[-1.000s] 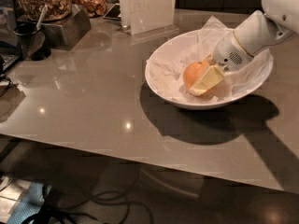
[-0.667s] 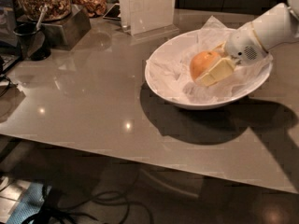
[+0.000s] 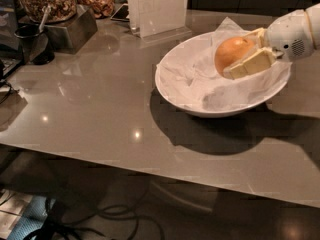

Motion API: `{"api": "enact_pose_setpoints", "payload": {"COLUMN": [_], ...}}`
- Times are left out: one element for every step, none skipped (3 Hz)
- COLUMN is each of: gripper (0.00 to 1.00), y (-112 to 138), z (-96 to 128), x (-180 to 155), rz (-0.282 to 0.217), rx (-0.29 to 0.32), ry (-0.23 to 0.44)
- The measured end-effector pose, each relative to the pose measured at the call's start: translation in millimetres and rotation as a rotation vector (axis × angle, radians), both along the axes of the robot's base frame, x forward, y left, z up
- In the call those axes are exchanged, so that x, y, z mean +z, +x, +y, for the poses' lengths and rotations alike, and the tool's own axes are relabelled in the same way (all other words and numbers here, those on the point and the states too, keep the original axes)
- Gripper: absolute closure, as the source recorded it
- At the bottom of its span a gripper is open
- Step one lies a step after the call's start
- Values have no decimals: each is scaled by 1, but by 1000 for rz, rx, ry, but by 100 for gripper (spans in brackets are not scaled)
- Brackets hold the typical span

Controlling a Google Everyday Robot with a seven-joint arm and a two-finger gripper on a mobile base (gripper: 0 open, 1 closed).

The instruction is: Pick orange from white bowl

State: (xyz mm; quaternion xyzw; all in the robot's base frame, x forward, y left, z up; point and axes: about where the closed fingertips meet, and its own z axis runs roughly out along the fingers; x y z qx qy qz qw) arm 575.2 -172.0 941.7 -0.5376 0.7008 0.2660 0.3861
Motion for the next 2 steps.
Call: {"api": "enact_pose_setpoints", "payload": {"gripper": [100, 100], "y": [-16, -16], "z": [-8, -8], "x": [10, 10], "rz": [-3, -3], "rx": [2, 2], "ry": [46, 46]}}
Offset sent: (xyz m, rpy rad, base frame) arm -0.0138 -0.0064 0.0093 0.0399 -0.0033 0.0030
